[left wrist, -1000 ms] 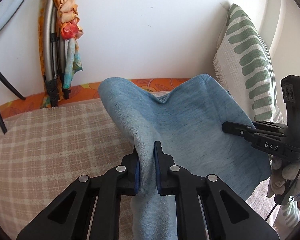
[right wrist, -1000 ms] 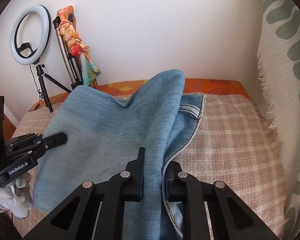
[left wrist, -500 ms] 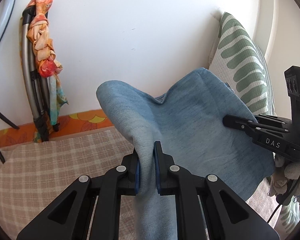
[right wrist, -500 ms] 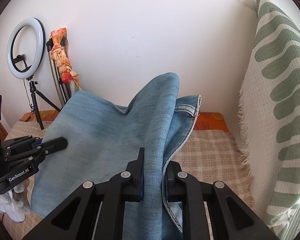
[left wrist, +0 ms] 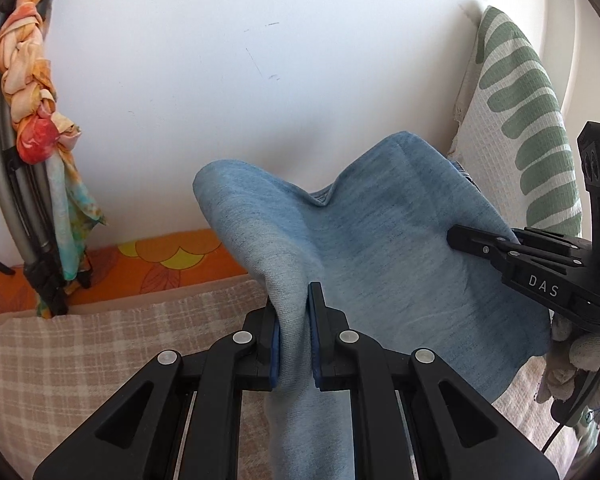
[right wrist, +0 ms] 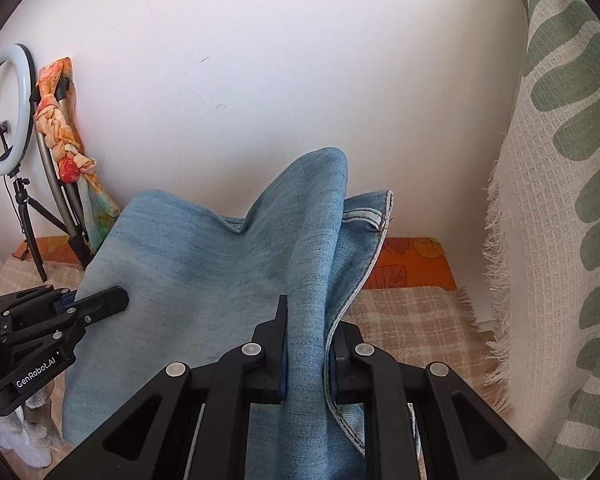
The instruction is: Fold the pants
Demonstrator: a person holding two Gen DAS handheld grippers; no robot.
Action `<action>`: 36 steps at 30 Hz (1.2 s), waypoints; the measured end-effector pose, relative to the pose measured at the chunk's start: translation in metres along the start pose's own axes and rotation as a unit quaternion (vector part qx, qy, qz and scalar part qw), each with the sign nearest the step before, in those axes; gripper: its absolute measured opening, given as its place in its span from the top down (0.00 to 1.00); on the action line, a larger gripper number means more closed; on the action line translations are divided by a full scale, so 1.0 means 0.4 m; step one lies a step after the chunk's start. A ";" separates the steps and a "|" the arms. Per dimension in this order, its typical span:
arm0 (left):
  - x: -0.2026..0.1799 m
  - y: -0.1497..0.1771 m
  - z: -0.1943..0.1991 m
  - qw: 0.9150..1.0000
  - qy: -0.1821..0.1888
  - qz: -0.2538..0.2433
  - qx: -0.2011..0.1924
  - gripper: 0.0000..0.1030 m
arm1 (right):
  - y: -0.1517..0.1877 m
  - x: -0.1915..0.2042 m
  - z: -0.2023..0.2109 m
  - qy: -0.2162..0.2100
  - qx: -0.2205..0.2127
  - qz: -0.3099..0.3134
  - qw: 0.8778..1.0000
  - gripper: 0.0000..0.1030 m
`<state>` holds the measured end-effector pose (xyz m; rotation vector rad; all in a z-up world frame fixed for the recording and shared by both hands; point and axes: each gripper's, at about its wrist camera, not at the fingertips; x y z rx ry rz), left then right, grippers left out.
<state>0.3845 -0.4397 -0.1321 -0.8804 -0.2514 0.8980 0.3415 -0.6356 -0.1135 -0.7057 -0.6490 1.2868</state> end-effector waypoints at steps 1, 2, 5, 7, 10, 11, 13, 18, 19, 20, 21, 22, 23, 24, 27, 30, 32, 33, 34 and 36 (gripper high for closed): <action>0.001 0.003 -0.015 1.000 -0.002 0.001 0.003 0.90 | 0.001 -0.003 -0.015 0.003 0.003 0.001 1.000 0.88; 0.001 0.006 -0.029 1.000 -0.004 0.001 0.007 0.90 | 0.003 -0.007 -0.029 0.006 0.007 0.002 1.000 0.88; 0.008 0.013 -0.060 1.000 -0.012 0.002 0.019 0.90 | 0.011 -0.017 -0.071 0.012 0.023 0.006 1.000 0.88; 0.019 0.013 -0.076 0.999 -0.012 0.007 0.034 0.89 | 0.021 -0.024 -0.088 0.024 0.035 0.009 0.999 0.85; 0.033 0.016 -0.084 0.999 -0.012 0.011 0.046 0.87 | 0.028 -0.042 -0.093 0.048 0.040 0.000 0.998 0.72; 0.032 0.015 -0.086 0.999 -0.016 0.008 0.046 0.85 | 0.029 -0.050 -0.091 0.047 0.042 -0.009 0.998 0.69; 0.032 0.021 -0.080 0.999 -0.022 0.002 0.049 0.84 | 0.033 -0.057 -0.082 0.045 0.042 -0.019 0.998 0.65; 0.045 0.030 -0.057 0.998 -0.022 0.008 0.052 0.82 | 0.044 -0.048 -0.040 0.048 0.033 -0.019 0.998 0.58; 0.048 0.032 -0.048 0.998 -0.022 0.007 0.054 0.78 | 0.047 -0.045 -0.030 0.047 0.032 -0.021 0.998 0.54; 0.048 0.034 -0.043 0.998 -0.020 0.006 0.054 0.75 | 0.048 -0.039 -0.019 0.044 0.030 -0.022 0.998 0.52; 0.047 0.035 -0.032 0.998 -0.018 0.004 0.054 0.69 | 0.052 -0.034 -0.001 0.041 0.026 -0.024 0.999 0.51; 0.045 0.035 -0.017 0.999 -0.016 0.001 0.050 0.67 | 0.055 -0.027 0.014 0.035 0.024 -0.025 0.999 0.51; 0.034 0.031 -0.006 0.999 -0.017 -0.005 0.047 0.65 | 0.057 -0.019 0.029 0.030 0.021 -0.024 0.999 0.51; 0.029 0.030 0.011 0.999 -0.019 -0.010 0.042 0.63 | 0.059 -0.009 0.045 0.029 0.019 -0.022 0.999 0.51; 0.022 0.030 0.067 0.999 -0.011 -0.012 0.034 0.59 | 0.063 0.024 0.096 0.019 0.010 -0.019 1.000 0.47; 0.015 0.034 0.131 1.000 -0.004 -0.016 0.024 0.59 | 0.063 0.058 0.149 0.007 0.000 -0.022 1.000 0.47; 0.009 0.039 0.176 1.000 -0.001 -0.022 0.017 0.58 | 0.068 0.079 0.189 0.001 -0.007 -0.024 1.000 0.46; 0.006 0.041 0.196 1.000 0.000 -0.026 0.014 0.58 | 0.066 0.086 0.197 0.000 -0.009 -0.023 1.000 0.46; 0.003 0.044 0.218 0.999 0.000 -0.030 0.010 0.58 | 0.068 0.099 0.215 -0.001 -0.012 -0.021 1.000 0.46; -0.002 0.048 0.259 0.999 0.002 -0.035 0.004 0.58 | 0.071 0.125 0.251 -0.002 -0.018 -0.018 1.000 0.46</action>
Point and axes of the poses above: each gripper's, at about its wrist camera, not at the fingertips, and z roughly against the way its jaws point, x to its left, y to its underside, and after that the axes turned 1 degree about -x, right-handed
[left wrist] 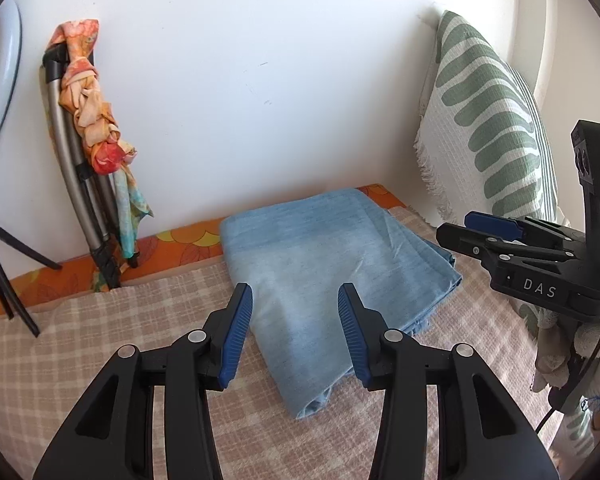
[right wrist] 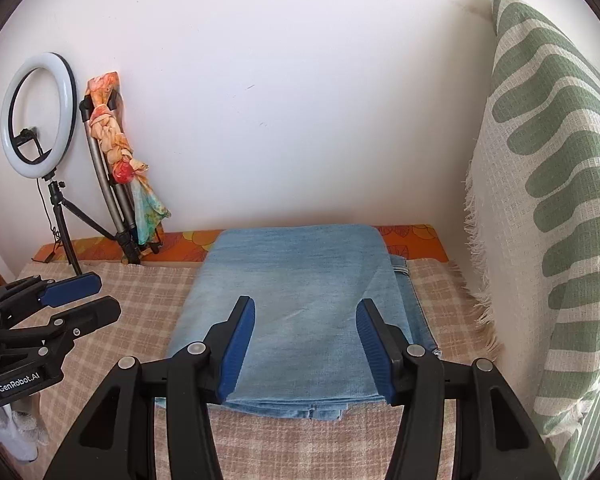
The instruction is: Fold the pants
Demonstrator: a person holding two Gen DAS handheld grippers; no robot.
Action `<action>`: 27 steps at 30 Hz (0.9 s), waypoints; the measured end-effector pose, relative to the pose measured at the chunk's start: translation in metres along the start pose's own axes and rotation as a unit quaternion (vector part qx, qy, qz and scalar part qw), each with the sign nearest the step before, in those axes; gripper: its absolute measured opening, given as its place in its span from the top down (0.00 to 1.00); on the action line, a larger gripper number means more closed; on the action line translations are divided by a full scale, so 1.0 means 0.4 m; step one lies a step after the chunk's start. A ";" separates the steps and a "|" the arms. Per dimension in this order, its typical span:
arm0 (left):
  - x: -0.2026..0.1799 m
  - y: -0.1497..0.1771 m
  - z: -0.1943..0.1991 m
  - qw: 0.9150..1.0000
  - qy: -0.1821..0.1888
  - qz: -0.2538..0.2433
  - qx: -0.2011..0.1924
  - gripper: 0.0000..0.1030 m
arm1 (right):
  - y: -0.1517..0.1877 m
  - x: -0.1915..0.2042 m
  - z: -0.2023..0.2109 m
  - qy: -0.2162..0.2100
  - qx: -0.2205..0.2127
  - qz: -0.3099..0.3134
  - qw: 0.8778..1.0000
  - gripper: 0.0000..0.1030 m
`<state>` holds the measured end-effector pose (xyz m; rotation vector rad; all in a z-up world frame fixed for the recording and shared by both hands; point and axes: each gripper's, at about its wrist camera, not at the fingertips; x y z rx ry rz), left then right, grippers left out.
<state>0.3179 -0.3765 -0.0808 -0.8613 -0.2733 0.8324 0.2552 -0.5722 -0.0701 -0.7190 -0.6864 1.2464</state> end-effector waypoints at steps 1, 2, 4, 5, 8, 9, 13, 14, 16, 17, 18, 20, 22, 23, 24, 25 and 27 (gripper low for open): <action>0.001 0.003 0.021 1.000 0.001 0.000 -0.004 0.58 | 0.004 0.013 0.020 -0.001 -0.003 0.002 1.000 0.45; 0.001 0.009 0.045 1.000 0.003 0.001 -0.008 0.57 | 0.005 0.026 0.040 0.000 -0.006 0.001 1.000 0.43; 0.005 0.020 0.090 1.000 0.002 0.003 -0.016 0.57 | 0.016 0.051 0.086 -0.004 -0.011 -0.002 1.000 0.43; 0.004 0.027 0.115 1.000 0.002 0.001 -0.019 0.57 | 0.022 0.066 0.109 -0.004 -0.013 0.001 1.000 0.43; 0.001 0.047 0.180 1.000 0.003 -0.007 -0.026 0.56 | 0.050 0.111 0.170 0.008 -0.020 0.017 1.000 0.37; 0.000 0.055 0.200 0.999 0.001 -0.010 -0.030 0.53 | 0.058 0.130 0.190 0.011 -0.022 0.021 0.999 0.33; 0.000 0.092 0.267 0.999 0.010 -0.015 -0.037 0.46 | 0.096 0.198 0.262 0.020 -0.037 0.030 0.999 0.22; 0.000 0.103 0.282 0.999 0.008 -0.019 -0.037 0.46 | 0.105 0.215 0.275 0.024 -0.038 0.031 0.999 0.20; 0.001 0.127 0.315 0.999 0.007 -0.025 -0.041 0.45 | 0.126 0.248 0.300 0.033 -0.043 0.030 0.998 0.17; 0.003 0.139 0.331 0.999 0.007 -0.027 -0.043 0.45 | 0.136 0.266 0.311 0.037 -0.046 0.032 0.998 0.17; 0.008 0.152 0.347 0.999 0.008 -0.026 -0.044 0.43 | 0.147 0.284 0.318 0.042 -0.046 0.037 0.997 0.16; 0.017 0.179 0.376 0.999 0.010 -0.025 -0.046 0.37 | 0.168 0.319 0.330 0.052 -0.047 0.044 0.997 0.16; 0.030 0.206 0.400 0.998 0.002 -0.030 -0.049 0.37 | 0.190 0.350 0.343 0.056 -0.051 0.045 0.996 0.13; 0.037 0.220 0.410 0.998 0.000 -0.032 -0.050 0.37 | 0.201 0.363 0.351 0.052 -0.055 0.041 0.996 0.11; 0.044 0.235 0.420 0.998 -0.001 -0.032 -0.049 0.37 | 0.211 0.374 0.356 0.048 -0.057 0.036 0.997 0.10; 0.053 0.248 0.429 0.998 -0.001 -0.031 -0.048 0.36 | 0.221 0.386 0.361 0.043 -0.060 0.032 0.997 0.07; 0.072 0.273 0.447 0.999 -0.002 -0.023 -0.048 0.35 | 0.239 0.408 0.364 0.040 -0.062 0.026 0.997 0.07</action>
Point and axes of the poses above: each gripper's, at about its wrist camera, not at the fingertips, and z roughly against the way its jaws point, x to its left, y to its underside, and after that the axes turned 1 degree about -x, right-handed
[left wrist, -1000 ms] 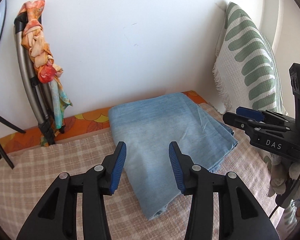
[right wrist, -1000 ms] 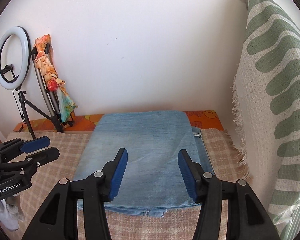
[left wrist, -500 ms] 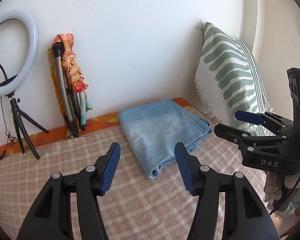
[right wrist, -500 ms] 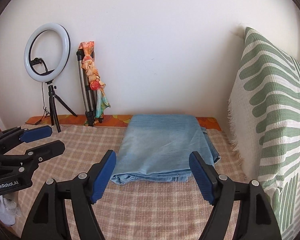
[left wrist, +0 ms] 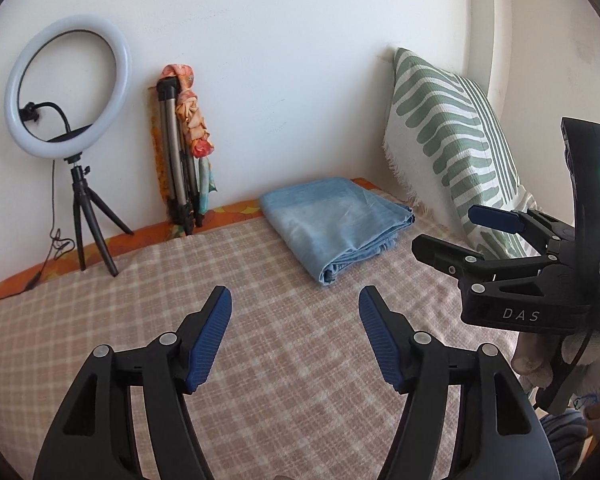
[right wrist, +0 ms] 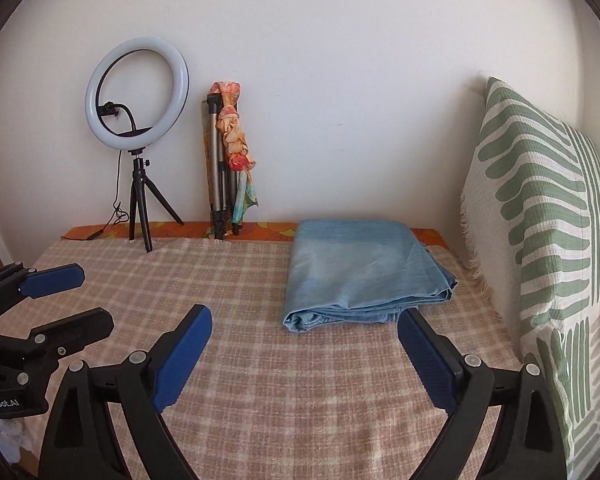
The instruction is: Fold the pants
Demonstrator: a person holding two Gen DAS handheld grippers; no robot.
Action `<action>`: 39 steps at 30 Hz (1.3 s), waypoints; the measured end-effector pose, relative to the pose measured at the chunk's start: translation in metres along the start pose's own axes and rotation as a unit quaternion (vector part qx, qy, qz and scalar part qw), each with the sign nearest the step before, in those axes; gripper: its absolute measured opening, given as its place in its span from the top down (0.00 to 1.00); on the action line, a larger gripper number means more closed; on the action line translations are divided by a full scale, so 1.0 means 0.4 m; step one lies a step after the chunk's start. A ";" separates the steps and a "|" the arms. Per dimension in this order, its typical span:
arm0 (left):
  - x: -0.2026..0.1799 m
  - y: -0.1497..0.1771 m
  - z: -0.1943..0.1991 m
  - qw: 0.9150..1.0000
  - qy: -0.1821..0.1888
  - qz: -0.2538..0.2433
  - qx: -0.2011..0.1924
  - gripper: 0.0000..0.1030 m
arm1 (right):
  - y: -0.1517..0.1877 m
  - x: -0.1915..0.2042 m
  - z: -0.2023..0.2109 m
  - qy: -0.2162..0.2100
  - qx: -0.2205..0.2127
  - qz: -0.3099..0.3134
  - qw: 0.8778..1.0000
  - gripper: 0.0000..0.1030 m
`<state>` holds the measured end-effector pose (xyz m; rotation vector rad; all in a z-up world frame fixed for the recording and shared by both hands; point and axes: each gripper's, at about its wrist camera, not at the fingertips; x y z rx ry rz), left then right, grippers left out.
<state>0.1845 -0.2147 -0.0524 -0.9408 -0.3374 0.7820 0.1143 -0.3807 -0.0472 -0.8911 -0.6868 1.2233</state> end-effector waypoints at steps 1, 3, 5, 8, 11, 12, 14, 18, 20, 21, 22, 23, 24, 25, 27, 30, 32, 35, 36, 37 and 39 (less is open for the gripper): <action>0.008 0.011 0.010 1.000 0.000 0.003 -0.002 0.33 | 0.008 0.011 0.001 0.000 -0.001 -0.001 1.000 0.07; 0.021 0.032 0.029 1.000 -0.003 0.009 -0.006 0.30 | 0.025 0.032 0.003 -0.003 -0.001 -0.004 1.000 0.06; 0.032 0.049 0.043 1.000 -0.009 0.010 -0.012 0.30 | 0.041 0.047 0.002 -0.007 0.001 -0.008 1.000 0.03; 0.043 0.071 0.054 1.000 -0.014 0.009 -0.013 0.29 | 0.062 0.068 0.009 0.006 -0.006 -0.004 1.000 0.02; 0.055 0.093 0.054 1.000 -0.016 0.015 -0.012 0.24 | 0.077 0.078 0.011 0.009 -0.006 -0.008 1.000 0.00; 0.061 0.101 0.053 1.000 -0.016 0.019 -0.012 0.24 | 0.081 0.080 0.011 0.006 -0.006 -0.011 1.000 0.00; 0.069 0.115 0.049 0.999 -0.017 0.025 -0.010 0.23 | 0.089 0.084 0.008 0.004 -0.005 -0.013 1.000 0.00; 0.072 0.125 0.027 1.000 -0.025 0.010 0.006 0.23 | 0.102 0.090 0.000 0.012 -0.011 -0.011 1.000 0.00; 0.079 0.130 0.025 0.999 -0.029 0.014 0.004 0.23 | 0.104 0.088 -0.005 0.011 -0.010 -0.012 1.000 0.00; 0.084 0.132 0.024 0.999 -0.028 0.019 0.005 0.23 | 0.107 0.086 -0.010 0.010 -0.007 -0.014 1.000 0.00; 0.089 0.135 0.022 0.999 -0.027 0.024 0.007 0.23 | 0.109 0.085 -0.015 0.010 -0.004 -0.016 1.000 0.00; 0.093 0.138 0.021 0.999 -0.027 0.028 0.009 0.23 | 0.111 0.083 -0.019 0.009 -0.001 -0.018 1.000 0.00; 0.095 0.142 0.019 0.999 -0.027 0.028 0.012 0.23 | 0.113 0.082 -0.021 0.009 0.000 -0.020 1.000 0.00; 0.095 0.147 0.018 0.999 -0.027 0.027 0.015 0.23 | 0.113 0.080 -0.023 0.010 -0.001 -0.020 1.000 0.00; 0.093 0.155 0.016 0.999 -0.028 0.022 0.020 0.23 | 0.112 0.078 -0.024 0.014 -0.004 -0.018 1.000 0.00; 0.100 0.165 0.017 0.999 -0.027 0.025 0.024 0.23 | 0.111 0.073 -0.024 0.012 -0.007 -0.024 1.000 0.00; 0.107 0.168 0.021 0.999 -0.028 0.030 0.023 0.23 | 0.112 0.069 -0.027 0.010 -0.006 -0.030 0.999 0.00; 0.118 0.168 0.027 0.999 -0.037 0.030 0.017 0.23 | 0.112 0.069 -0.030 0.009 -0.006 -0.033 0.999 0.00; 0.122 0.167 0.027 0.999 -0.038 0.032 0.017 0.23 | 0.112 0.069 -0.032 0.009 -0.007 -0.033 0.999 0.00; 0.126 0.168 0.027 0.999 -0.038 0.034 0.017 0.23 | 0.111 0.069 -0.032 0.010 -0.007 -0.033 0.999 0.00; 0.133 0.169 0.026 0.998 -0.039 0.039 0.019 0.23 | 0.111 0.070 -0.035 0.010 -0.007 -0.034 0.999 0.00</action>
Point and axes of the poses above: each gripper's, at about its wrist camera, not at the fingertips, and z roughly against the way its jaws point, x to its left, y to its underside, and after that the axes turned 1 degree about -x, right-handed
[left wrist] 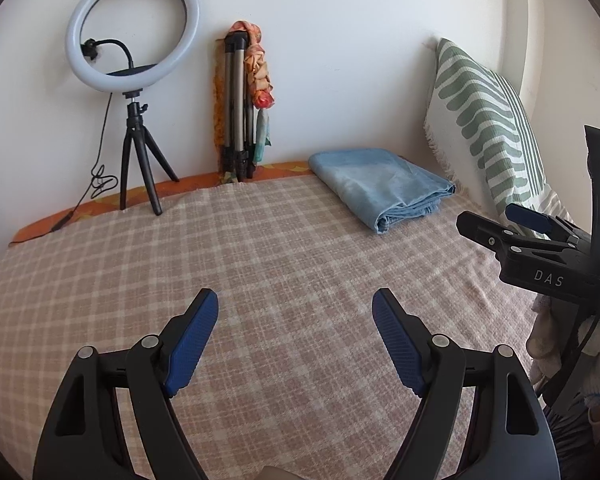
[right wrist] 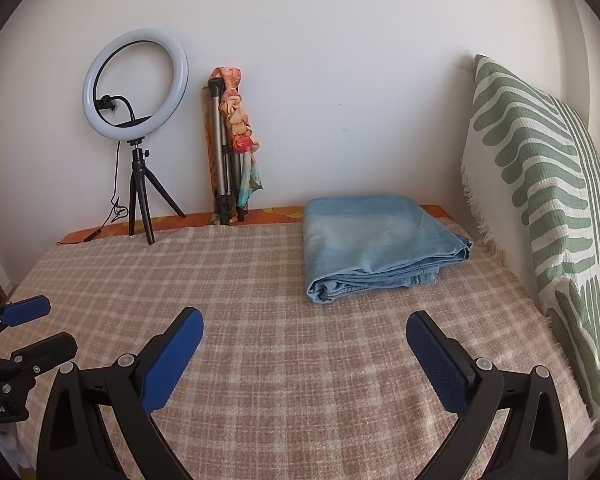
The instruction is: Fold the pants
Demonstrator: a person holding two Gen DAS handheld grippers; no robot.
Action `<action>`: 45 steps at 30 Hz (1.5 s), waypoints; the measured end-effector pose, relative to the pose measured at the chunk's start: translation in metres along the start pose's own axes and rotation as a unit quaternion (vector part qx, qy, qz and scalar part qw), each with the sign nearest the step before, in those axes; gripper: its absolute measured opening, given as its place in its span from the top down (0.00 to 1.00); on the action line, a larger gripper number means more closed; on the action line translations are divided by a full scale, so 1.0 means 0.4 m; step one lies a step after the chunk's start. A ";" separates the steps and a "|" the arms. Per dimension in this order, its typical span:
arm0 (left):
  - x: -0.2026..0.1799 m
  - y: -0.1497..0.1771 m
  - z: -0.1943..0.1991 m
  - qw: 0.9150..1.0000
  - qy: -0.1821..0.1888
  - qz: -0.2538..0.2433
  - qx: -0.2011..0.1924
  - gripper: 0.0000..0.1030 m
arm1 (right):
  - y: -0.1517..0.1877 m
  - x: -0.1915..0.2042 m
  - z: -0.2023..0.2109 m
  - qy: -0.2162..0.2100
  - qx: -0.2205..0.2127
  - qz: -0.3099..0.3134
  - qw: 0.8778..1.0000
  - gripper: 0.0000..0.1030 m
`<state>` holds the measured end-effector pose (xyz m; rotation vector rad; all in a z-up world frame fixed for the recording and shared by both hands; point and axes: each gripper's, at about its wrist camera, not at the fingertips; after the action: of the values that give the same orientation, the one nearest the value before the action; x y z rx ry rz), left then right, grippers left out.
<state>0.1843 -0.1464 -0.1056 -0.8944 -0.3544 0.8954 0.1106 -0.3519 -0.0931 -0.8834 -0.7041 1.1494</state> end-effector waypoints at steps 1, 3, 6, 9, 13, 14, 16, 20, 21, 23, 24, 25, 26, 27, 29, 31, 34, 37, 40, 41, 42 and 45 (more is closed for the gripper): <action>0.002 0.001 -0.001 1.000 0.000 0.000 0.001 0.23 | 0.000 0.001 -0.002 0.000 0.001 0.000 1.000 0.00; 0.003 0.002 -0.003 1.000 -0.001 -0.001 0.002 0.23 | 0.000 0.001 -0.005 0.000 0.001 -0.001 1.000 0.00; 0.003 0.003 -0.004 1.000 -0.001 -0.001 0.002 0.23 | 0.000 -0.001 -0.006 0.002 0.000 -0.001 1.000 0.00; 0.002 0.003 -0.004 1.000 0.001 -0.001 0.001 0.23 | -0.001 -0.002 -0.008 0.002 0.000 -0.002 1.000 0.00; 0.000 0.001 -0.002 1.000 0.002 -0.003 0.000 0.23 | -0.001 -0.006 -0.010 0.002 0.001 -0.005 1.000 0.00; -0.001 0.001 -0.002 1.000 0.002 -0.003 0.000 0.23 | -0.001 -0.007 -0.009 0.002 0.002 -0.007 1.000 0.00; -0.002 0.001 -0.001 1.000 0.002 -0.003 -0.001 0.23 | -0.001 -0.008 -0.009 0.002 0.001 -0.009 1.000 0.00; -0.002 0.000 -0.001 1.000 0.002 -0.003 -0.001 0.23 | 0.001 -0.005 -0.005 0.003 0.001 -0.009 1.000 0.00; -0.003 0.000 -0.001 1.000 0.002 -0.003 0.000 0.23 | 0.001 -0.005 -0.005 0.003 0.000 -0.009 1.000 0.00; -0.005 -0.001 0.001 1.000 0.001 -0.003 -0.001 0.23 | 0.001 -0.004 -0.005 0.004 -0.001 -0.008 1.000 0.00; -0.005 -0.001 0.001 1.000 0.001 -0.003 -0.001 0.23 | 0.001 -0.004 -0.005 0.004 -0.001 -0.008 1.000 0.00; -0.005 -0.001 0.001 1.000 0.002 -0.003 -0.001 0.23 | 0.001 -0.004 -0.005 0.004 -0.001 -0.008 1.000 0.00; -0.004 -0.001 0.001 1.000 0.002 -0.003 -0.001 0.23 | 0.001 -0.004 -0.005 0.003 -0.001 -0.008 1.000 0.00; -0.003 -0.001 0.001 1.000 0.002 -0.004 0.000 0.23 | 0.001 -0.004 -0.006 0.004 -0.001 -0.008 1.000 0.00; -0.003 0.000 0.000 1.000 0.002 -0.003 0.000 0.23 | 0.000 -0.004 -0.005 0.004 -0.001 -0.008 1.000 0.00; -0.005 -0.001 0.001 1.000 0.002 -0.005 0.001 0.23 | 0.000 -0.005 -0.005 0.003 0.001 -0.008 1.000 0.00; -0.010 -0.003 0.004 1.000 0.004 -0.005 0.001 0.23 | -0.002 -0.008 -0.005 0.002 0.000 -0.009 1.000 0.00; -0.015 -0.006 0.005 1.000 0.004 -0.005 0.000 0.23 | -0.001 -0.007 -0.005 0.004 0.000 -0.010 1.000 0.00; -0.017 -0.007 0.006 1.000 0.005 -0.005 -0.001 0.23 | 0.000 -0.006 -0.004 0.004 0.000 -0.010 1.000 0.00; -0.019 -0.008 0.007 1.000 0.005 -0.005 -0.001 0.23 | 0.000 -0.006 -0.003 0.004 0.000 -0.010 1.000 0.00; -0.018 -0.008 0.006 1.000 0.005 -0.004 0.000 0.23 | 0.000 -0.005 -0.004 0.005 0.000 -0.009 1.000 0.00; -0.018 -0.009 0.008 1.000 0.006 -0.004 0.000 0.23 | 0.001 -0.005 -0.003 0.004 -0.001 -0.010 1.000 0.00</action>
<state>0.1800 -0.1514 -0.1004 -0.8982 -0.3481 0.8825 0.1107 -0.3540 -0.0941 -0.8800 -0.7051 1.1270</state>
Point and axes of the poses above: each gripper's, at about its wrist camera, not at the fingertips, and z roughly against the way its jaws point, x to its left, y to its underside, and after that the axes turned 1 degree about -x, right-handed
